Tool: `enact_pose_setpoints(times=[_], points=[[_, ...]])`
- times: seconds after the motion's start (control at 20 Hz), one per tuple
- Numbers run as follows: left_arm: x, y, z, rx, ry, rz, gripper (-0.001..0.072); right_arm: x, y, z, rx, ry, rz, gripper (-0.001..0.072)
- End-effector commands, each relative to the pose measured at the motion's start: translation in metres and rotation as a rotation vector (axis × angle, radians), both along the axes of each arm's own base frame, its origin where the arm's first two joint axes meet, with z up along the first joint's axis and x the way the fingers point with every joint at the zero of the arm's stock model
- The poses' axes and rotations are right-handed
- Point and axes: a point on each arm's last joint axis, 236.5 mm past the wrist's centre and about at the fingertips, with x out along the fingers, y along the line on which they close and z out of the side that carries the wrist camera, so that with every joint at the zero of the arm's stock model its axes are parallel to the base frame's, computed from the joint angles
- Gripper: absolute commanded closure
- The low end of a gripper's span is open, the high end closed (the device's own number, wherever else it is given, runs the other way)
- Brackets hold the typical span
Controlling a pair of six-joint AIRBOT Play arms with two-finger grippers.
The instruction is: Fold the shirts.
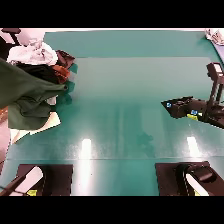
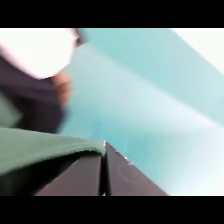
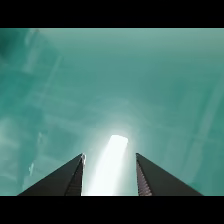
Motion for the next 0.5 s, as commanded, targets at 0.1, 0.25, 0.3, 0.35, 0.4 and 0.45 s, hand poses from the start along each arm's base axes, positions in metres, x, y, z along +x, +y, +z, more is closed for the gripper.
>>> enact_pose_setpoints(times=[0.1, 0.25, 0.3, 0.35, 0.4, 0.45], points=[[-0.059, -0.12, 0.118, -0.198, -0.34, -0.225, 0.0685, 0.015, -0.013, 0.026, -0.023, -0.115, -0.046, 0.0334], [-0.092, -0.172, 0.193, -0.384, -0.547, -0.386, 0.0685, 0.035, -0.063, 0.077, -0.074, -0.255, -0.202, 0.0334], [-0.105, -0.18, 0.221, -0.438, -0.639, -0.403, 0.0685, 0.039, -0.083, 0.096, -0.073, -0.294, -0.271, 0.0334], [-0.114, -0.188, 0.243, -0.478, -0.711, -0.422, 0.0686, 0.043, -0.102, 0.114, -0.072, -0.333, -0.337, 0.0334], [-0.119, -0.199, 0.256, -0.515, -0.744, -0.455, 0.0686, 0.046, -0.119, 0.128, -0.053, -0.35, -0.408, 0.0334], [-0.121, -0.216, 0.263, -0.544, -0.754, -0.505, 0.0685, 0.049, -0.134, 0.143, -0.02, -0.363, -0.472, 0.0334]])
